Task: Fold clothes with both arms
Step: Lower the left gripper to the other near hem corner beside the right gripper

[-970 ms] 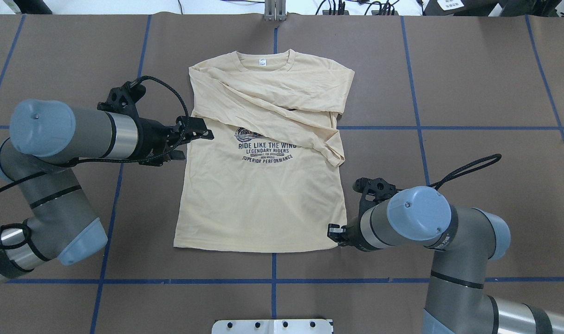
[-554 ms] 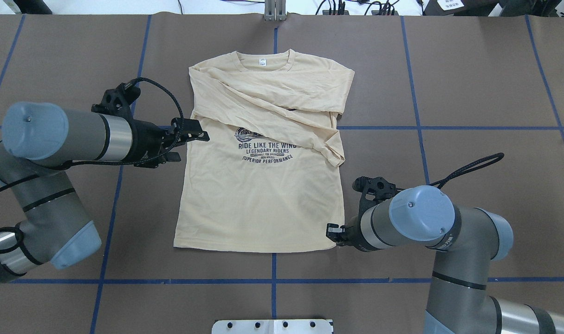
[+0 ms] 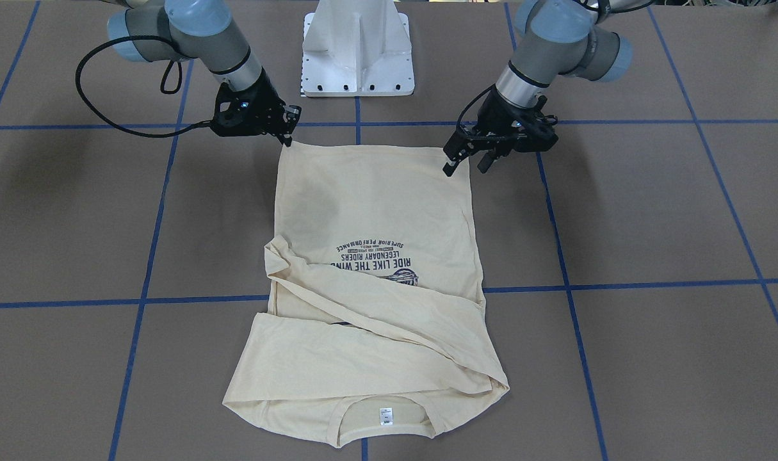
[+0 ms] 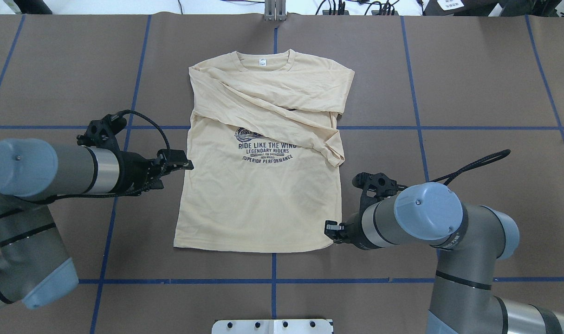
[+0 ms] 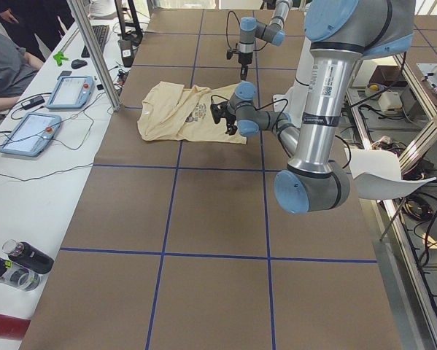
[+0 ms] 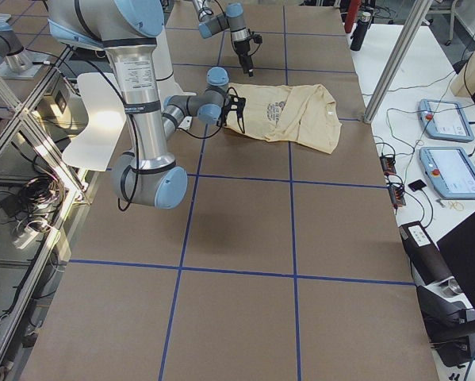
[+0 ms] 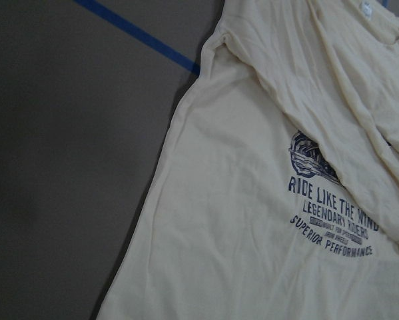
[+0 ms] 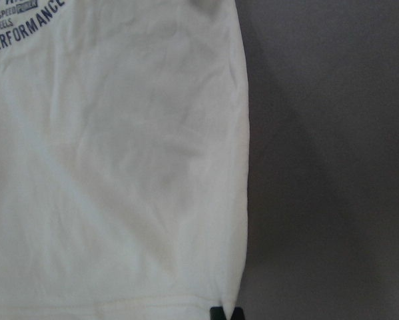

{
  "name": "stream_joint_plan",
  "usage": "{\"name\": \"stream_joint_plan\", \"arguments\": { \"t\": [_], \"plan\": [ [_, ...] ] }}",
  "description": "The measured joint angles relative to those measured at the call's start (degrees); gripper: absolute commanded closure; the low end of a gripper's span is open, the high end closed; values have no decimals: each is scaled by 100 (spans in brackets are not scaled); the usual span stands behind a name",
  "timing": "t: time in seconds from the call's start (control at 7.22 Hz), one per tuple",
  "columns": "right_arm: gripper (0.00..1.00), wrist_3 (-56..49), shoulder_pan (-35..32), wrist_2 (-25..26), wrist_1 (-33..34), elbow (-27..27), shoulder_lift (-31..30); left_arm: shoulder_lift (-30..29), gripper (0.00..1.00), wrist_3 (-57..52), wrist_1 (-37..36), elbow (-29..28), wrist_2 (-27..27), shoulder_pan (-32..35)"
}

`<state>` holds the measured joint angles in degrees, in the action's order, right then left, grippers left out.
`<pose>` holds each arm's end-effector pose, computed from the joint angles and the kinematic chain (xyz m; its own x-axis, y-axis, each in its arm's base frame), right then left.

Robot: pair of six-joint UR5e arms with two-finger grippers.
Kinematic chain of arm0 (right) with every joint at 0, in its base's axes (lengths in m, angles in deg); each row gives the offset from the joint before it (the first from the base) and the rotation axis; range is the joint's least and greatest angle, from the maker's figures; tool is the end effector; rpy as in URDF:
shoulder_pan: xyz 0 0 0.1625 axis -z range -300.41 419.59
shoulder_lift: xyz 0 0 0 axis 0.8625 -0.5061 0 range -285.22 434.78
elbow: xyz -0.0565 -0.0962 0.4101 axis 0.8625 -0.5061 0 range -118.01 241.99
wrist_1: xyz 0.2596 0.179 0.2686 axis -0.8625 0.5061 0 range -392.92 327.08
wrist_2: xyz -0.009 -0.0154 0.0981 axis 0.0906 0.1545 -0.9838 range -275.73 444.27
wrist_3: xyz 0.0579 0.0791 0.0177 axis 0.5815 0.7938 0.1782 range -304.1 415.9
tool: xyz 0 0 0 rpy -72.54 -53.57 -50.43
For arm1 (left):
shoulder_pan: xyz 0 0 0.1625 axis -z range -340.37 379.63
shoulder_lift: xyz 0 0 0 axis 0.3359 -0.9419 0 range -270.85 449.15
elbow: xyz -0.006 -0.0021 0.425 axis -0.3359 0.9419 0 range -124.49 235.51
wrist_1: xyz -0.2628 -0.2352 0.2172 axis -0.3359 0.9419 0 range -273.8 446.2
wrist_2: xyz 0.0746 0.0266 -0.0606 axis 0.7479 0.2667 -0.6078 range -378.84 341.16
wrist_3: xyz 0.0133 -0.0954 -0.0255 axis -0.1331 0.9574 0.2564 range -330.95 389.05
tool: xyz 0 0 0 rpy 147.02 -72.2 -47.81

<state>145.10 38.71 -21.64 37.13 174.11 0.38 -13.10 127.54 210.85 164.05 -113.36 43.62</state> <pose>-0.4843 -0.2982 0.2989 0.5013 0.1770 0.8470 -0.1194 0.9836 -0.1349 0.4596 -0.3417 0.3278 0.3255 -0.3060 -0.8947 0.3922 0.9047 -0.1667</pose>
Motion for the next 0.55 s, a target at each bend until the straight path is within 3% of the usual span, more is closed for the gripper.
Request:
{"name": "stream_joint_plan", "arguments": {
  "t": [0.55],
  "plan": [
    [100,1,-22,0,0,67,-3,-325,1,-30,-1255,172,385,-522]
  ]
}}
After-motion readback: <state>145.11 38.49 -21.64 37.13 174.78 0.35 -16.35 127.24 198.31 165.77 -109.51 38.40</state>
